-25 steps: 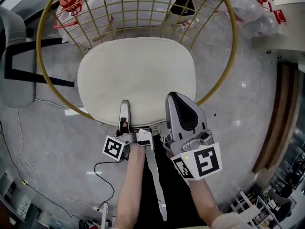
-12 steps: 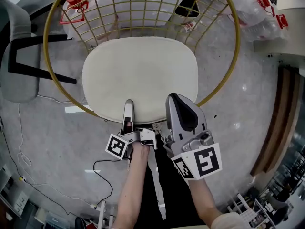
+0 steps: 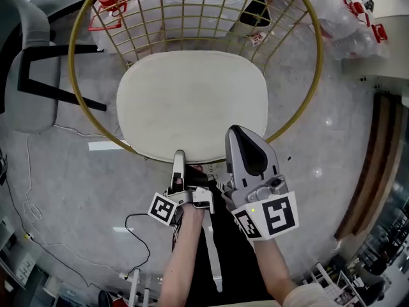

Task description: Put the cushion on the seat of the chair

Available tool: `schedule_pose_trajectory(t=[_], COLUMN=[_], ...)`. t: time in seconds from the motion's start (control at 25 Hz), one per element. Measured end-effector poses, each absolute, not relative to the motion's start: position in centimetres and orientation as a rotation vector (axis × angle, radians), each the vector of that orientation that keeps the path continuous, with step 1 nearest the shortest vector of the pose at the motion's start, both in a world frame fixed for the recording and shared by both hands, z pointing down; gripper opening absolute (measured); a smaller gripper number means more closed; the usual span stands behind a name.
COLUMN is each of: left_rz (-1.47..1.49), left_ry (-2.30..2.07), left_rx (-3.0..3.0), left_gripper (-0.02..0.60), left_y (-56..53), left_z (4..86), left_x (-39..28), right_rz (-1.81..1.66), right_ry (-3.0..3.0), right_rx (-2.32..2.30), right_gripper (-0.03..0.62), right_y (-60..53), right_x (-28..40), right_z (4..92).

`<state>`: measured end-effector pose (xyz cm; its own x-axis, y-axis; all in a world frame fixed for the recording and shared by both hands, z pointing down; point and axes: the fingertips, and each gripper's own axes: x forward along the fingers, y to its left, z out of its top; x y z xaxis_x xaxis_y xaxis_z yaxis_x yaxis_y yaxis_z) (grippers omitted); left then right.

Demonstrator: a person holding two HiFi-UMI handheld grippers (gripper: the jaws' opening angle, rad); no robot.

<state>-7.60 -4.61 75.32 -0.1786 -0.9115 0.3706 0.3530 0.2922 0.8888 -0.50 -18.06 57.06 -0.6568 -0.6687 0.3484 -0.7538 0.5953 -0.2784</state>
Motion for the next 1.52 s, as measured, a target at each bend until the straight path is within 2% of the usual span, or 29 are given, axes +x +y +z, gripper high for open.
schedule_pose_trajectory(t=[0.6,0.68,0.84,0.96,1.04,1.28,1.52], left_rz=[-1.219,-1.187,-1.134,-1.116,-0.998,-0.577,-0.420], left_ry=[-1.303,-1.337,-1.424,-1.519,-1.646,-2.054,-2.408], left_rx=[0.489,0.464,0.426,0.459,0.565,0.887,1.174], left_gripper=[0.129,0.111,0.021,0.014,0.014,0.014,0.014], left_y=[-0.8,-0.4,0.9,1.3,1.0,-4.9,-10.6], left_z=[74.4,72.6,70.8,72.3,72.1,59.4,38.6], left_x=[-6.3,-6.5,-8.0,-10.5,-13.2,-21.0,-27.1], right_rz=[0.596,0.605,0.593,0.529,0.482,0.386,0.247], right_ry=[-2.627,-2.619,-2.608,-2.637,-2.661,-2.687,-2.782], right_rx=[1.094,1.086,1.066,1.058,1.066,1.149,1.236], right_gripper=[0.018,0.018,0.018,0.018,0.018,0.018,0.018], right_y=[-17.6,-18.4,-19.1,-19.1,-19.3,-21.9,-22.3], right_x=[-1.5,-1.6,-1.6,-1.8,-2.2,-3.3,-3.5], right_z=[55.4,53.7,52.1,52.5,51.7,42.2,29.2])
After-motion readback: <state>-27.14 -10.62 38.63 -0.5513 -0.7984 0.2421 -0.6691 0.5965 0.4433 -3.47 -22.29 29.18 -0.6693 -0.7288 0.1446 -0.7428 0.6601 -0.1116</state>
